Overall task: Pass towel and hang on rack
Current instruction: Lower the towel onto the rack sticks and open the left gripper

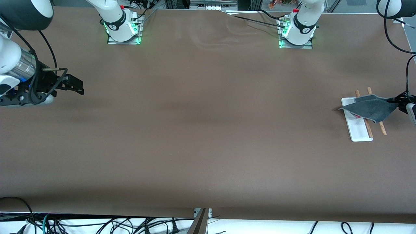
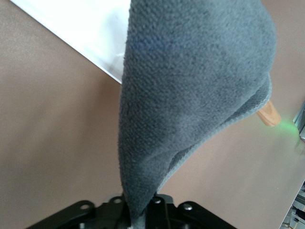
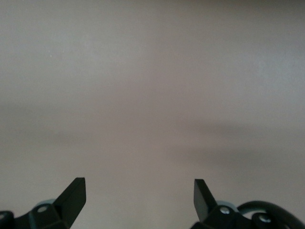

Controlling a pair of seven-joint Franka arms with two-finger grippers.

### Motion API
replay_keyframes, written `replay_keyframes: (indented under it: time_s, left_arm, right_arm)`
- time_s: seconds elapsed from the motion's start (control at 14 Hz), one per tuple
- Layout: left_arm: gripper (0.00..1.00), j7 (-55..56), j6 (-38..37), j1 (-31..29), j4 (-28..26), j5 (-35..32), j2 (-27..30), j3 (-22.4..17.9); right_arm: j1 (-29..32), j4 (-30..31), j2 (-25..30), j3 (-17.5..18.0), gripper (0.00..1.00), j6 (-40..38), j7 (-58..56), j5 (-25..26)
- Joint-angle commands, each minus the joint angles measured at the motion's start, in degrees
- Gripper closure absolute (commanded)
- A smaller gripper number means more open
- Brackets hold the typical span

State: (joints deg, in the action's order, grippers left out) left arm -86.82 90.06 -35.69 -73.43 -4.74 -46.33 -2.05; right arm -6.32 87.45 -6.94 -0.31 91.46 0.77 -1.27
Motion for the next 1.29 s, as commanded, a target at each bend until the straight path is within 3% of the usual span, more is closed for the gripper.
replay_keyframes:
  time_s: [0.0, 0.36, 0.64, 0.93, 1.21]
  left_arm:
    - [0.00, -1.3, -0.3, -0.4, 1.8, -0.7, -0.4, 0.3]
    - [0.00, -1.1, -2.1, 0.3, 2.6, -1.0, 2.0, 1.1]
    - [0.00, 1.2, -4.1, 3.7, 2.3, -0.3, 11.1, 2.0]
    - [0.00, 15.0, -10.6, 10.7, 2.3, 0.2, 17.8, 3.9]
    - [0.00, 27.0, -11.4, 15.1, 2.5, 3.7, 22.4, 9.3]
  right_arm:
    - [-0.5, -2.0, 1.1, 0.0, 0.00, -3.0, -0.5, 0.8]
    - [0.1, -2.0, 0.9, -0.6, 0.00, -3.7, -1.9, 1.0]
    - [0.1, -3.1, -0.9, -0.6, 0.00, -2.9, -1.6, 0.9]
    - [1.0, -5.0, -1.1, -0.7, 0.00, -2.7, -1.0, 0.7]
    - [0.8, -4.9, -1.4, -0.7, 0.00, -2.8, -1.0, 0.9]
